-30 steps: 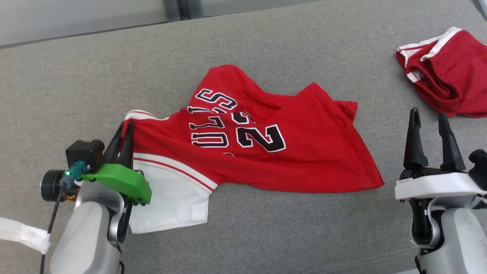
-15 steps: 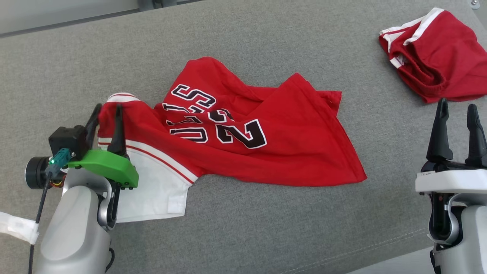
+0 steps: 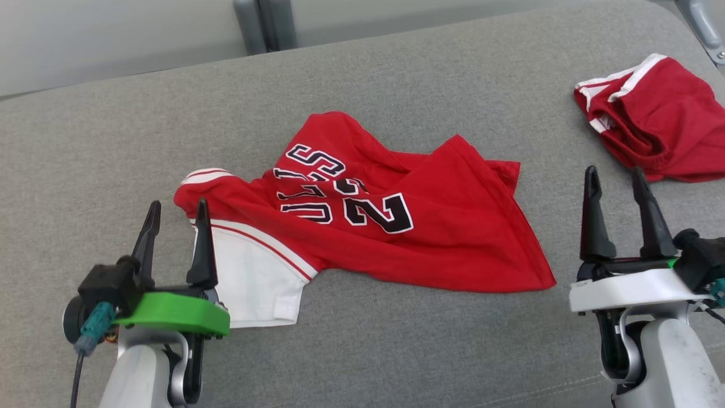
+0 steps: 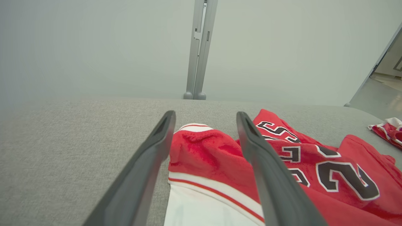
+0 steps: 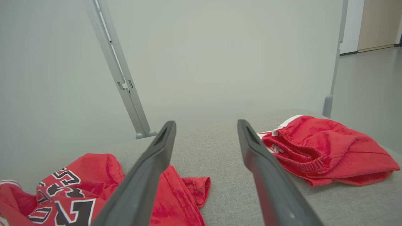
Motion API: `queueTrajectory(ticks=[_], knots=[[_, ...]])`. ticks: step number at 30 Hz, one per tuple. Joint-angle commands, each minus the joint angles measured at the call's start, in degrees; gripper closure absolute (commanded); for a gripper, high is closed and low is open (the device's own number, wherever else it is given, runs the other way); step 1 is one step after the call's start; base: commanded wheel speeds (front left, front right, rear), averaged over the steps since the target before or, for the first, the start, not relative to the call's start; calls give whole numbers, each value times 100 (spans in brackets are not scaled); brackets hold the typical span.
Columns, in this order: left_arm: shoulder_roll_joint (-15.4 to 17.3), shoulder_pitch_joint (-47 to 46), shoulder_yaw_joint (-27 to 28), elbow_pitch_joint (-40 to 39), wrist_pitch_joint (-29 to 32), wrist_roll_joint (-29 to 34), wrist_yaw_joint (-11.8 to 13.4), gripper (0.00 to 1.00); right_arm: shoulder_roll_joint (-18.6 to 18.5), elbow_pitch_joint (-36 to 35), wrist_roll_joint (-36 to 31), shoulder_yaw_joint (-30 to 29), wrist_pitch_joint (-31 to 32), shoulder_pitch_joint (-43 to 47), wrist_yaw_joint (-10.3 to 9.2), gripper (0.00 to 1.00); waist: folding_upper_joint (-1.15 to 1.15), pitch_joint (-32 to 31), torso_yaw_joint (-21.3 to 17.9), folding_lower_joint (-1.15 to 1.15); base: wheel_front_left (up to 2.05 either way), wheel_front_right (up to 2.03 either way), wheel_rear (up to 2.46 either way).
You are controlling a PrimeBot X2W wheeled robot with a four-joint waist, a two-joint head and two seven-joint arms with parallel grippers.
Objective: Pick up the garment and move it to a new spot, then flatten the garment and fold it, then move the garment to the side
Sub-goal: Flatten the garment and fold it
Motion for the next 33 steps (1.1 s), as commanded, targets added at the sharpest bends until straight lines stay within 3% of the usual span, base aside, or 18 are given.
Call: queueTrajectory(ticks=[1, 14, 33], knots=[[-45, 225, 65, -135, -13, -27, 16, 0, -51, 61, -24, 103, -1, 57, 2, 0, 0, -274, 229, 0, 0, 0, 0], [-369, 1499, 109, -797, -8, -94, 203, 0, -7, 324, -233, 747, -1, 385, 2, 0, 0, -850, 588, 0, 0, 0, 0], [-383, 1680, -59, -691, -8, -98, 419, 0, 14, 511, -103, 879, -1, 578, 2, 0, 0, -1024, 560, 0, 0, 0, 0]])
